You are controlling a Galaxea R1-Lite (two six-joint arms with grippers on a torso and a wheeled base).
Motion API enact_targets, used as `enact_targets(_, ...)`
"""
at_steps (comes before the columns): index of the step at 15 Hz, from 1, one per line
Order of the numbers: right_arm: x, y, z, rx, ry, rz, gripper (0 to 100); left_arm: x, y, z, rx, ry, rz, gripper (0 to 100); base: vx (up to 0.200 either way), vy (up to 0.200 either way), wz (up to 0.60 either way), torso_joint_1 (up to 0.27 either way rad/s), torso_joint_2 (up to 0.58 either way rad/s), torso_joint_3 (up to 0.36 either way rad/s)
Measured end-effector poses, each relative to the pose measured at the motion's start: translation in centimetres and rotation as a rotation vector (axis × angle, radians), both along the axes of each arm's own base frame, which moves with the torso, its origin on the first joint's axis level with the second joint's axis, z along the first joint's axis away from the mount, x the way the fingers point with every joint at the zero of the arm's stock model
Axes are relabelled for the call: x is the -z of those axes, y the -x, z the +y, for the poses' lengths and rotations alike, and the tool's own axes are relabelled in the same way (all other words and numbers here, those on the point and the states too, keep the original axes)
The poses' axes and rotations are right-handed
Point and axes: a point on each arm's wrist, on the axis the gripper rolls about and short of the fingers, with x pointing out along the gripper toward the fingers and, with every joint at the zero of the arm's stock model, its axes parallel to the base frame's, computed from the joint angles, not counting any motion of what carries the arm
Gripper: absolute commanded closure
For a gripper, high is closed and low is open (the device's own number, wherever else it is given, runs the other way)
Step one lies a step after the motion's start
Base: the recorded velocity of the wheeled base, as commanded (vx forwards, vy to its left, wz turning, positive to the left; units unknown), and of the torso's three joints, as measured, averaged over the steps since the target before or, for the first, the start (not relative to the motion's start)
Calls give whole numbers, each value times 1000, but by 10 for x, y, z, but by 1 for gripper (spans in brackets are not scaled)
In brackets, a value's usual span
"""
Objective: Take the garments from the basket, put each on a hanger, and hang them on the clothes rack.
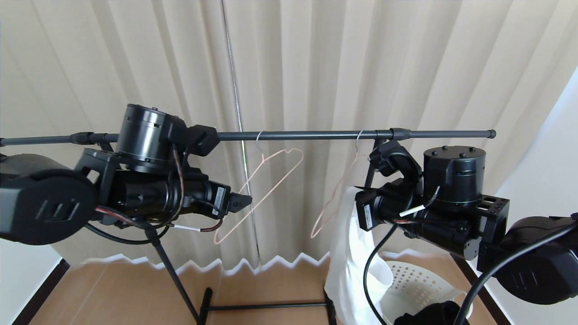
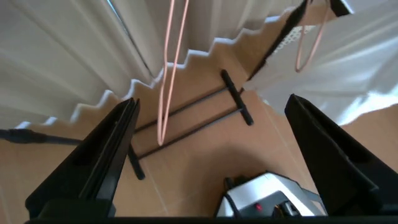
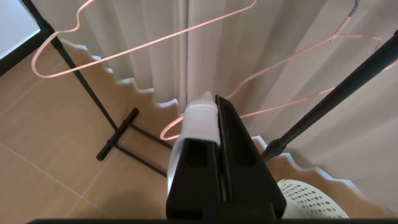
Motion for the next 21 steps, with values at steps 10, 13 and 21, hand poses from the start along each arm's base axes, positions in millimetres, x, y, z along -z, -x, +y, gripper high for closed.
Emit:
enact_targets(10, -2, 2, -1, 1, 0, -10, 100, 65, -83, -10, -43, -85, 10, 0, 0, 0, 0, 0, 0, 0)
enact_targets(13, -2, 2, -1, 1, 1, -9, 100, 79, -98, -10, -28, -85, 3, 0, 0, 0, 0, 0, 0, 0)
enact_targets(21, -2, 2, -1, 1, 2, -8, 100, 110, -127, -9, -40, -90, -9, 0, 0, 0, 0, 0, 0, 0)
